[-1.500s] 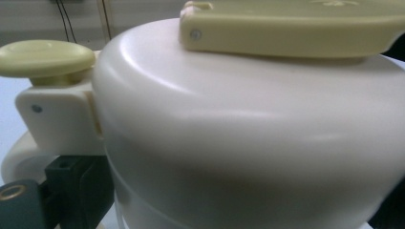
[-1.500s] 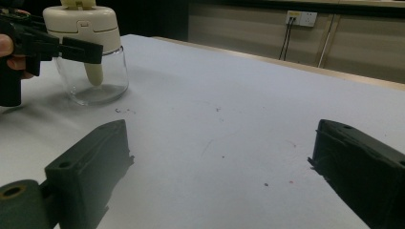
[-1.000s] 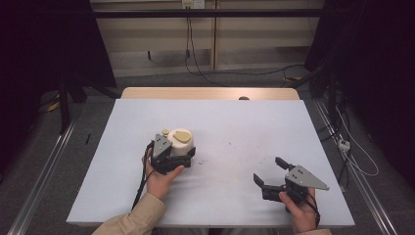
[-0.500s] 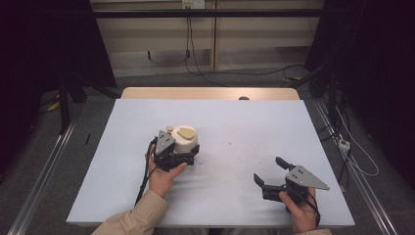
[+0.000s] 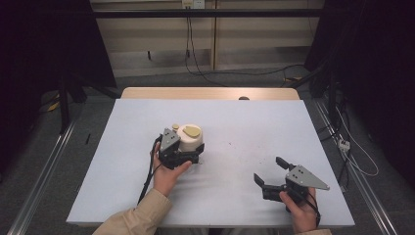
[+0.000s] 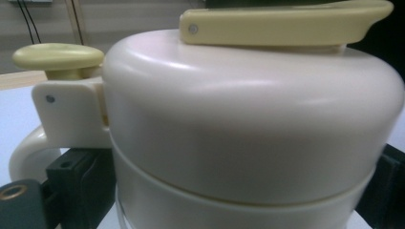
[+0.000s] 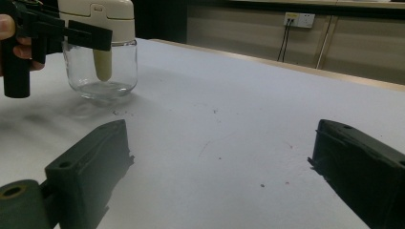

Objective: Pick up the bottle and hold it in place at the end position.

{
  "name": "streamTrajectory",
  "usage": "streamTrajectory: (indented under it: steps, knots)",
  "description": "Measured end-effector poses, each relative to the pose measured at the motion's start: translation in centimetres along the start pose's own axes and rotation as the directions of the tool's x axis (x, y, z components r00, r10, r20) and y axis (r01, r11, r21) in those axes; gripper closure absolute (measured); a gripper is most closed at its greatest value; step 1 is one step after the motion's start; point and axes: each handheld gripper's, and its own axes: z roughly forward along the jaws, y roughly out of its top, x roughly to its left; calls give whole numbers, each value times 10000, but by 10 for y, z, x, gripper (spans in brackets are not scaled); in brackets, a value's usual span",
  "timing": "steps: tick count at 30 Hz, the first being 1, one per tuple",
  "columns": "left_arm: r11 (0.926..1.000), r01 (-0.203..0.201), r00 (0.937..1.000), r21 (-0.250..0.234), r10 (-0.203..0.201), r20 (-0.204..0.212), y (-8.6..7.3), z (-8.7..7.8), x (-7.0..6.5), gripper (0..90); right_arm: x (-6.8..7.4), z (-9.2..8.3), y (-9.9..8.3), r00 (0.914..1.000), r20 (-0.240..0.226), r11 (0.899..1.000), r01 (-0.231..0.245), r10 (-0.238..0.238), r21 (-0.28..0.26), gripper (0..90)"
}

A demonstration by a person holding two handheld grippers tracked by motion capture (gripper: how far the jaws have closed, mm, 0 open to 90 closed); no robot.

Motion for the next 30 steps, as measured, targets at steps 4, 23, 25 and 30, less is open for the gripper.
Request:
streamTrajectory:
  steps: [4,23,25,30]
  knots:
    - [10000,-80,10000,44,80,43,1,3,0,53,0,0,0,10000,-8,10000,5,-5,-2,48]
    - [9989,-445,9981,120,439,438,8,16,-8,53,-1,0,0,10000,-9,10000,-13,13,8,49]
    - [9990,-422,9981,138,415,456,8,18,-9,53,-1,0,0,10000,-5,10000,-15,15,11,49]
    - [9988,-473,9977,134,466,483,9,20,-10,53,0,1,0,10000,-7,10000,6,-6,15,49]
